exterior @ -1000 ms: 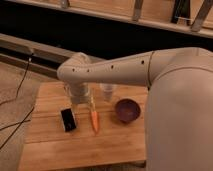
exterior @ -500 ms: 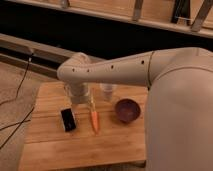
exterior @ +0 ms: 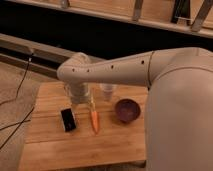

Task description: Place the ceramic cup in the ceramic bowl

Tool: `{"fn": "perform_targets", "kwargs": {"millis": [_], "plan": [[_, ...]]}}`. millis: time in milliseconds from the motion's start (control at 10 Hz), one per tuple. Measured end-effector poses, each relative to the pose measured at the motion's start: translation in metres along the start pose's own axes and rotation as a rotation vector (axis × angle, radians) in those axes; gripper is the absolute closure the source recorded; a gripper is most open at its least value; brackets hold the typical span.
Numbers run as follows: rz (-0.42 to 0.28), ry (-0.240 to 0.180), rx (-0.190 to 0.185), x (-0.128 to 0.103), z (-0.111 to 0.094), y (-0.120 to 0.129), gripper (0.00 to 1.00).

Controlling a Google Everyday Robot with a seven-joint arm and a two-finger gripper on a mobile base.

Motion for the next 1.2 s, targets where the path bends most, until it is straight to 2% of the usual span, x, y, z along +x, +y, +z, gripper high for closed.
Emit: {"fn": "perform_targets", "kwargs": {"millis": [700, 900, 1200], "plan": [[0.001, 0.002, 0.005, -0.003, 0.001, -0.004, 0.35], [0.009, -0.005, 0.007, -0.016, 0.001, -0.018, 0.35], [0.02, -0.023, -0.012, -0.04, -0.001, -0.037, 0.35]]}}
